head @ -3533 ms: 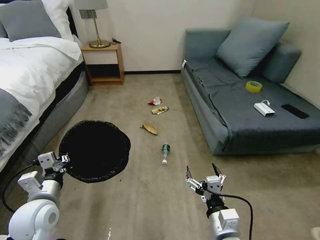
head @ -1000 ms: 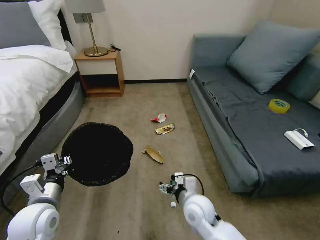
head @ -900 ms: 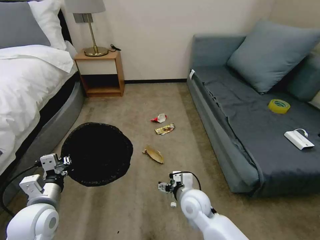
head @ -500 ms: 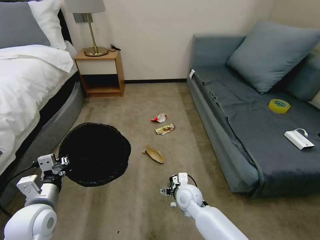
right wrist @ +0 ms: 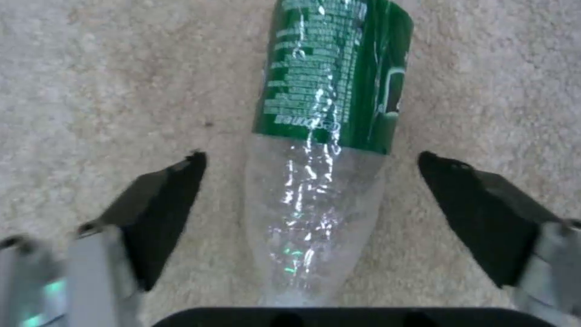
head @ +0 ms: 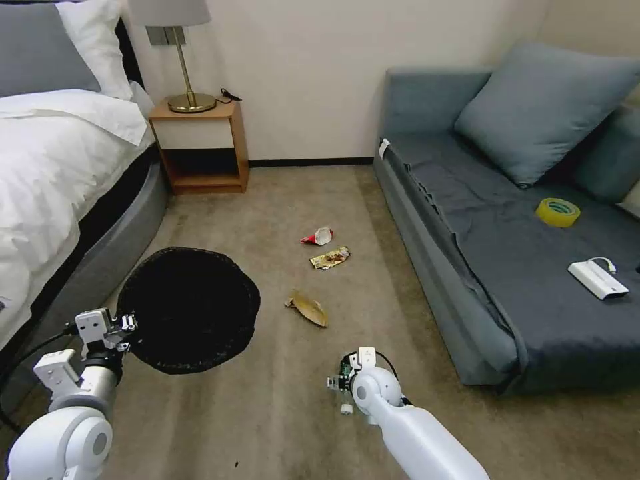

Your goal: Pick up the trash bin, then pick up the garbage on the floor and place it into the trash bin.

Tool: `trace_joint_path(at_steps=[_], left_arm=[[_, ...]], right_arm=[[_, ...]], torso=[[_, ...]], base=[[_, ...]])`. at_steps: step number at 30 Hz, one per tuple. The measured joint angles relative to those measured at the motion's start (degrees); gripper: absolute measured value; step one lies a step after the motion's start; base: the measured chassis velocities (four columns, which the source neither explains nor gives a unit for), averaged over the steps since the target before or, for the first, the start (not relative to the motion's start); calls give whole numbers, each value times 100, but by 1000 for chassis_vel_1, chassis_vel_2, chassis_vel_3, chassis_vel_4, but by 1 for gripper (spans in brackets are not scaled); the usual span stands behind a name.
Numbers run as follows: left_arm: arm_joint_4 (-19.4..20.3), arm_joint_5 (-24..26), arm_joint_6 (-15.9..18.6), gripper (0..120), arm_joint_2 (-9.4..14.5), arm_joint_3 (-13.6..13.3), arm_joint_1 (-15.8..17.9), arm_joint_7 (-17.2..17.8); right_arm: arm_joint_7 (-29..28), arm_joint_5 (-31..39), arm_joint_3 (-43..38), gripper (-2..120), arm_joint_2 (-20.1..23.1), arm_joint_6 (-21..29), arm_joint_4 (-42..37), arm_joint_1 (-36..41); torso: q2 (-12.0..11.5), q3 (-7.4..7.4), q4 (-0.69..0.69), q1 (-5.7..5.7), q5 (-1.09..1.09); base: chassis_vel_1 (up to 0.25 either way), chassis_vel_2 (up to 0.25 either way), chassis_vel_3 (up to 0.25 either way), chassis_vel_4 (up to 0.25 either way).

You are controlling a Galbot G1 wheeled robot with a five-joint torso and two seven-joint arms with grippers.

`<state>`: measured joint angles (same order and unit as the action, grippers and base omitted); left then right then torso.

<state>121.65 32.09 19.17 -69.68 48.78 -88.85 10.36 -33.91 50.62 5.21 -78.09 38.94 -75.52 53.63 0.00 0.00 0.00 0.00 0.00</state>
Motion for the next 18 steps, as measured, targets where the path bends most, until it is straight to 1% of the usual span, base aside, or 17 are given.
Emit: trace_joint_path(at_steps=[1,3,5,6,10,11,12,15,16,18], left_arm=[[0,0,0,2,0,0,0,0],[-28,5,-12,2,2,2,0,-23],[-52,8,-19,2,4,3,1,-32],[-52,8,-19,2,4,3,1,-32],[-77,12,-28,2,15,1,8,-53],[-80,20,-28,2,19,-2,11,-52],[-80,20,-28,2,19,-2,11,-52],[-89,33,-28,2,24,-20,16,-55],[-89,33,-28,2,24,-20,16,-55],[-91,54,-28,2,26,-24,16,-56]], right_arm=[[0,0,0,88,0,0,0,0],[93,-88,-13,78,-7,-21,73,2],[158,-142,-30,71,-11,-42,124,15],[158,-142,-30,71,-11,-42,124,15],[246,-223,-62,51,-25,-69,162,41],[267,-241,-69,48,-25,-77,162,46],[267,-241,-69,48,-25,-77,162,46],[319,-317,-94,35,-42,-128,199,54],[319,-317,-94,35,-42,-128,199,54],[343,-347,-106,28,-45,-154,197,72]], torso=[[0,0,0,0,0],[0,0,0,0,0],[0,0,0,0,0],[0,0,0,0,0],[0,0,0,0,0],[0,0,0,0,0],[0,0,0,0,0],[0,-1,0,0,0],[0,-1,0,0,0],[0,-1,0,0,0]], base=[[0,0,0,0],[0,0,0,0],[0,0,0,0],[0,0,0,0],[0,0,0,0],[0,0,0,0],[0,0,0,0],[0,0,0,0],[0,0,0,0],[0,0,0,0]])
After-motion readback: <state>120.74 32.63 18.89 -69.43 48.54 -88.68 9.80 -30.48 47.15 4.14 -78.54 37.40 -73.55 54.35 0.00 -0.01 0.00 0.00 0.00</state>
